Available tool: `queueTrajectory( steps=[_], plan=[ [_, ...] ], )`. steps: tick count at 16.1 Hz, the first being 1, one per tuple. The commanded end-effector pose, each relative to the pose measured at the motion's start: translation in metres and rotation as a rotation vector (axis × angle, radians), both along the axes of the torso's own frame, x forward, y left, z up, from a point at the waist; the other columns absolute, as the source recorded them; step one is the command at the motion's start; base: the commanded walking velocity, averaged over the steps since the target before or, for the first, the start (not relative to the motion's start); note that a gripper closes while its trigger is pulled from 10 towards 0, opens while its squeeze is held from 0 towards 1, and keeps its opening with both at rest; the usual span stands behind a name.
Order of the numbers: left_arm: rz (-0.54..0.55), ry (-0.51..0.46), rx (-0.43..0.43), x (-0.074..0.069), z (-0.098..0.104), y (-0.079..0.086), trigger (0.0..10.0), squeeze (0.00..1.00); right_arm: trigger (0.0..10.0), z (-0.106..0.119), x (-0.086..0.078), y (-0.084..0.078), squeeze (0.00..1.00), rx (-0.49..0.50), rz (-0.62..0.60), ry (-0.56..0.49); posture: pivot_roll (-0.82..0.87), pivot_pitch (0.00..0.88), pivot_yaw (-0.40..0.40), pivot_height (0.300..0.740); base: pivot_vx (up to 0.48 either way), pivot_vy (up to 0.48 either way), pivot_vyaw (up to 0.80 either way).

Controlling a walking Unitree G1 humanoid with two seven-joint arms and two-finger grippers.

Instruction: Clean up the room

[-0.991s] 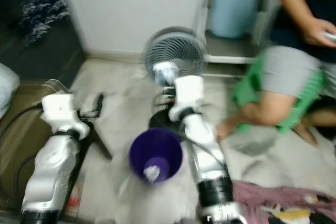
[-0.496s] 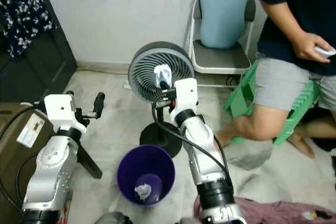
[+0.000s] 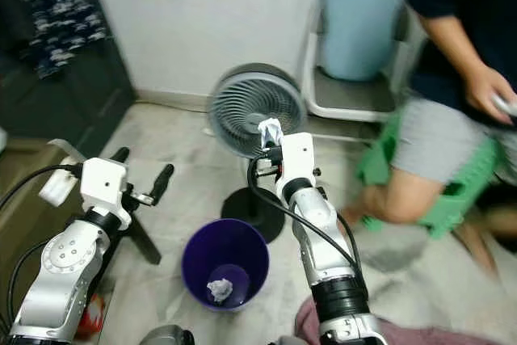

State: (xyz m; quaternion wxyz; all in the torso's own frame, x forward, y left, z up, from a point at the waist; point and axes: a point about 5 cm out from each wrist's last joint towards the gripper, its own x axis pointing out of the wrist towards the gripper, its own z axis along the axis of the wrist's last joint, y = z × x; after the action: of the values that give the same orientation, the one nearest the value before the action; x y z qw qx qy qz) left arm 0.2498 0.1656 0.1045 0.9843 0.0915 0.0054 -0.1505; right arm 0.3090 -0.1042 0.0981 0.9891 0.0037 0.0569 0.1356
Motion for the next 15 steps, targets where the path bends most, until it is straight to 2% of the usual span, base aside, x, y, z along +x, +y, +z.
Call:
queueTrajectory(
  steps=[1,2,4,7,9,12,15],
  plan=[
    [-0.095,-0.048,0.092,-0.005,0.008,-0.007,10.0,0.0,10.0,-0.007,0.002,0.003,0.0,0.008,-0.011,0.062,0.02,0.0,-0.017,0.74,0.0,0.0,0.0],
    [-0.151,-0.054,0.14,-0.011,0.009,-0.01,10.0,0.0,10.0,-0.017,0.001,0.006,0.0,-0.001,-0.014,0.12,0.03,0.0,-0.022,0.74,0.0,0.0,0.0],
    [-0.182,-0.034,0.175,-0.02,0.008,-0.004,10.0,0.0,10.0,-0.033,0.001,0.008,0.0,-0.044,-0.036,0.207,0.05,0.016,-0.017,0.74,0.0,0.0,0.0],
    [-0.179,-0.02,0.186,-0.03,0.009,0.004,10.0,0.0,10.0,-0.049,-0.001,0.007,0.0,-0.088,-0.084,0.296,0.05,0.064,0.017,0.74,0.0,0.0,0.0],
    [-0.239,-0.012,0.207,-0.037,0.014,-0.001,10.0,0.0,10.0,-0.065,-0.002,0.006,0.0,-0.132,-0.119,0.375,0.07,0.103,0.042,0.74,0.0,0.0,0.0],
    [-0.309,-0.007,0.284,-0.046,0.015,0.0,10.0,0.0,10.0,-0.076,-0.008,0.007,0.0,-0.143,-0.14,0.42,0.1,0.14,0.067,0.74,0.0,0.0,0.0],
    [-0.28,0.002,0.287,-0.05,0.019,0.006,10.0,0.0,10.0,-0.076,-0.007,0.011,0.0,-0.13,-0.15,0.41,0.11,0.179,0.104,0.74,0.0,0.0,0.0]
  ],
)
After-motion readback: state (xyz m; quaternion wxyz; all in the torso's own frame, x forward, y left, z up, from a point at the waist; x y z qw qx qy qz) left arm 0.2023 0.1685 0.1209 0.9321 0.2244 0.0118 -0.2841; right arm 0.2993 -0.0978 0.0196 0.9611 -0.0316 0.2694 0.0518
